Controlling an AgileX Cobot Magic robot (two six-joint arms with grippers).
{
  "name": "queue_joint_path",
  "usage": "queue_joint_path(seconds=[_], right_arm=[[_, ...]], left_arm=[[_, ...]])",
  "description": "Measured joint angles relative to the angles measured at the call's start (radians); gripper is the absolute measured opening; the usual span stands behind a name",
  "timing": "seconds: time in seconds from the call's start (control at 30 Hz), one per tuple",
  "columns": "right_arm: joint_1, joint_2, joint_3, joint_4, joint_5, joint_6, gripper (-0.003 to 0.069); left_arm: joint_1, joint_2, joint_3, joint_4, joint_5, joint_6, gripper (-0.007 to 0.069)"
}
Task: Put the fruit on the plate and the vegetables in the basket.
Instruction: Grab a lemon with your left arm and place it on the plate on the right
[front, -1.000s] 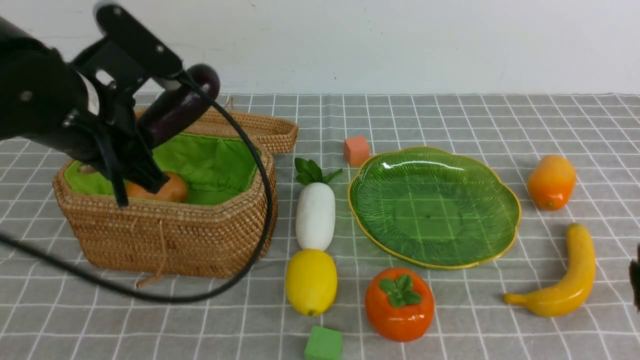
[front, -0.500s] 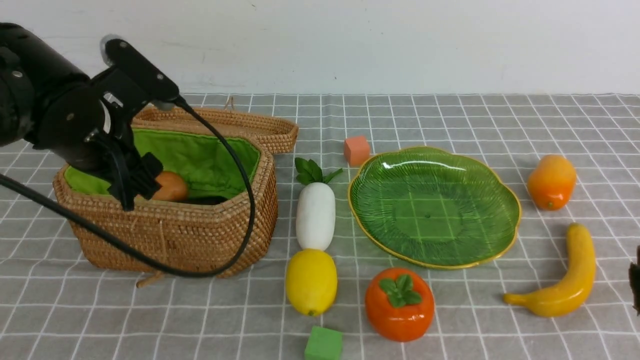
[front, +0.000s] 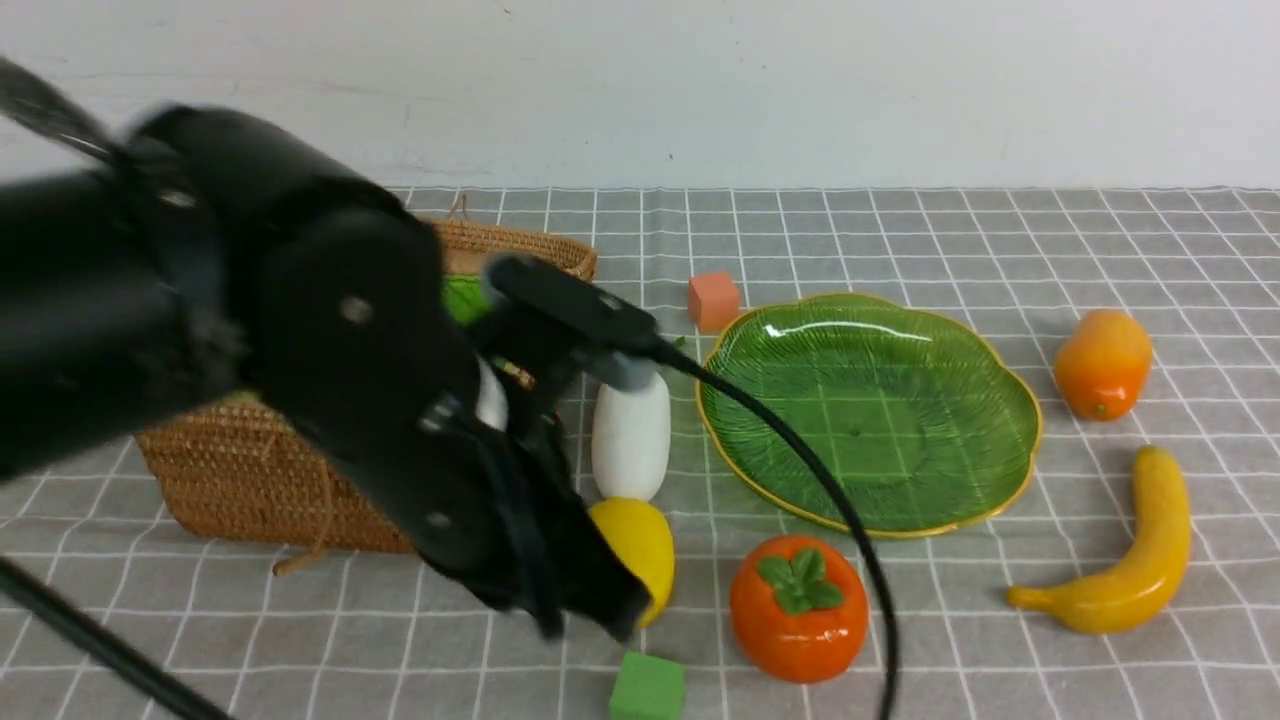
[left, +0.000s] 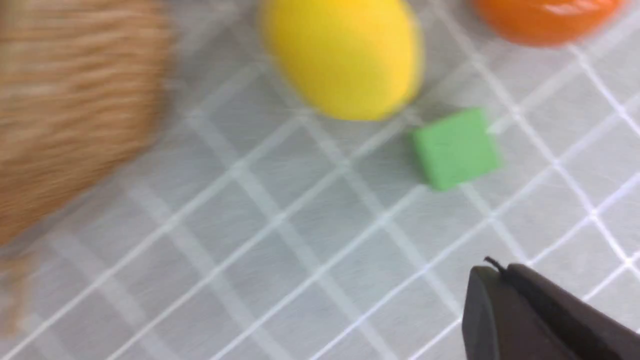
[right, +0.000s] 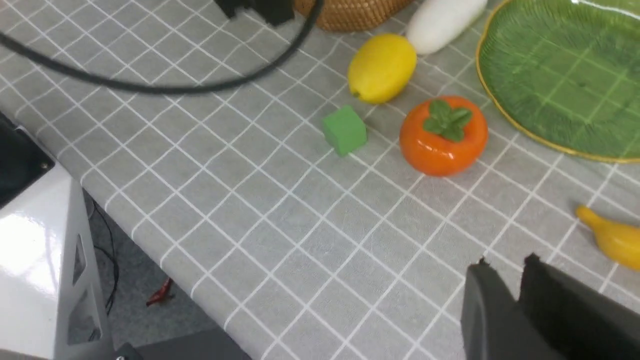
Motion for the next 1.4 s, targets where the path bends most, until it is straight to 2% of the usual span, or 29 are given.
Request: queue_joint_path(seconds=[0.1,0.13,0.17,0.2,0.23,0.27,0.3,0.33,0.37,0.43,0.53,0.7,0.83,1.0,1.23,1.4], right_arm=[[0.0,-0.046,0.0,0.001,0.012,0.01,0.0108],[0.0,-0.061,0.0,0.001,0.015,0.012,0.0108],[0.0,-0.067,0.0,0.001,0.015,0.013,0.0108],[0.0,-0.084,0.0,0.002,0.015,0.015,0.0108],[0.0,-0.095,0.0,0.002,0.015,0.016,0.0108],[0.0,-0.103,0.0,0.002,0.015,0.017,0.0109],[0.0,-0.104,0.0,0.002,0.015,0.017,0.0109],[0.0,-0.108,0.0,0.002,0.015,0.017,0.0111],[0.0,-0.109,0.001,0.002,0.015,0.017,0.0111],[0.0,-0.109,0.012,0.003,0.013,0.017,0.0113],[0.0,-0.109,0.055,0.003,0.009,0.017,0.0115],[0.0,-0.109,0.104,0.003,0.001,0.017,0.0119],[0.0,-0.109,0.116,0.003,-0.004,0.016,0.0119],[0.0,-0.109,0.116,0.004,-0.009,0.014,0.0119],[0.0,-0.109,0.12,0.033,-0.016,0.014,0.0122],[0.0,-0.109,0.121,0.028,-0.047,0.016,0.0125]], left_arm=[[-0.028,0.055,0.0,0.0,-0.058,-0.025,0.0137],[-0.03,0.072,0.0,0.0,-0.086,-0.053,0.0212],[-0.031,0.079,0.0,0.0,-0.091,-0.068,0.0225],[-0.031,0.105,0.0,0.006,-0.128,-0.141,0.0337],[-0.031,0.119,-0.001,0.017,-0.145,-0.184,0.0393],[-0.031,0.14,-0.005,0.039,-0.17,-0.25,0.0488],[-0.031,0.144,-0.006,0.043,-0.173,-0.261,0.0488],[-0.031,0.176,-0.017,0.094,-0.201,-0.353,0.059],[-0.031,0.176,-0.017,0.094,-0.203,-0.353,0.0598],[-0.031,0.223,-0.035,0.176,-0.234,-0.445,0.0655],[-0.031,0.283,-0.053,0.273,-0.252,-0.543,0.0666],[-0.031,0.365,-0.058,0.32,-0.298,-0.603,0.0654],[-0.031,0.412,-0.058,0.322,-0.319,-0.61,0.0636],[-0.031,0.431,-0.059,0.322,-0.311,-0.613,0.0543],[-0.031,0.391,-0.059,0.321,-0.261,-0.613,0.0543],[-0.06,0.235,-0.064,0.299,-0.266,-0.599,0.0543]])
